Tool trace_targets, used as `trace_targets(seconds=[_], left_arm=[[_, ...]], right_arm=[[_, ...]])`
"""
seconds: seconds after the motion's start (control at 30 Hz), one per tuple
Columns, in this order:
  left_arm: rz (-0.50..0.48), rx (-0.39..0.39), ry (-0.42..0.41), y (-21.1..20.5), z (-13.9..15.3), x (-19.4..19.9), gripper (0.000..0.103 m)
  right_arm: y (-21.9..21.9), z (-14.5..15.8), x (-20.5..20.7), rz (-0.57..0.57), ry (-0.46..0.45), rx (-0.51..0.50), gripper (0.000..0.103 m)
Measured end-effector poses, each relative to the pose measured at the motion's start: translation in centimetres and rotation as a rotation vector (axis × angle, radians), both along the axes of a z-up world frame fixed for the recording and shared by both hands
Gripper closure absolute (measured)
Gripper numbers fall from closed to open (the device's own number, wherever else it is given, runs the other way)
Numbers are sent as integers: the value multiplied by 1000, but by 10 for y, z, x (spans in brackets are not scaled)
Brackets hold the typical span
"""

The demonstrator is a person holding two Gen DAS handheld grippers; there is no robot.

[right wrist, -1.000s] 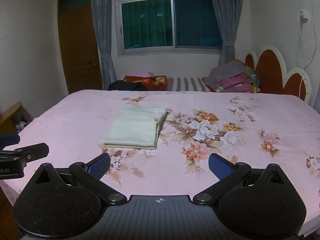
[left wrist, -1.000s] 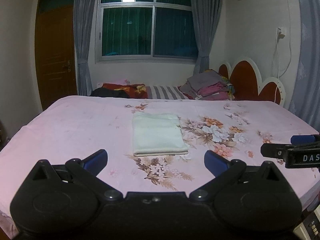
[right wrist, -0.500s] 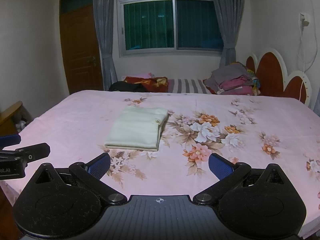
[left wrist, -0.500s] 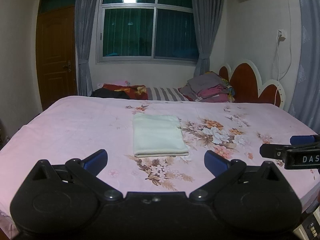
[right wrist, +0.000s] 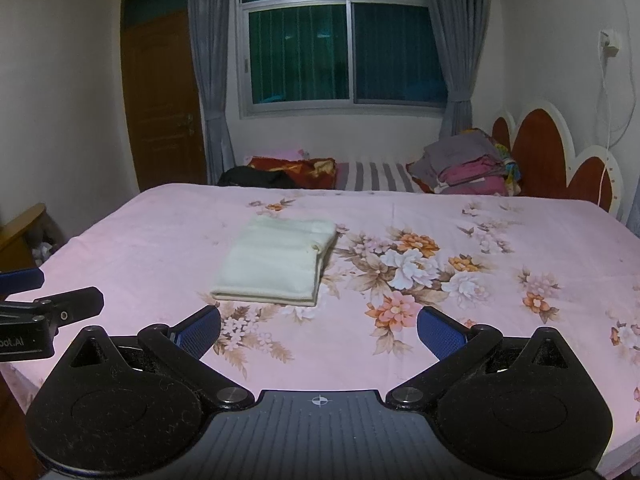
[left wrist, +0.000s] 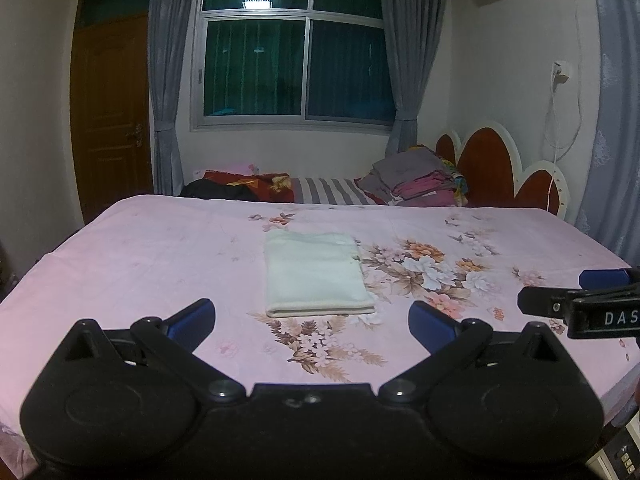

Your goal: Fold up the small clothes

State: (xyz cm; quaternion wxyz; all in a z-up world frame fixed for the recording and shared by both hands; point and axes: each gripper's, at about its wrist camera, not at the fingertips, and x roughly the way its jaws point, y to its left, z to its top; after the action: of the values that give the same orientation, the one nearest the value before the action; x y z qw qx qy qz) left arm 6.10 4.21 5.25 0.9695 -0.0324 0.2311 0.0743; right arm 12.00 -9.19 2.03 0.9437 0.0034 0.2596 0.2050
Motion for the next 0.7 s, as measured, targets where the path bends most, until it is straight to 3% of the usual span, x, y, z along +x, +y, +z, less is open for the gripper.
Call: trace_targets(seconds=[0.7], left_arm=[[-7, 15, -22, -14, 3, 4, 0]], right_arm=[[-7, 5, -3, -5, -8, 3, 0]])
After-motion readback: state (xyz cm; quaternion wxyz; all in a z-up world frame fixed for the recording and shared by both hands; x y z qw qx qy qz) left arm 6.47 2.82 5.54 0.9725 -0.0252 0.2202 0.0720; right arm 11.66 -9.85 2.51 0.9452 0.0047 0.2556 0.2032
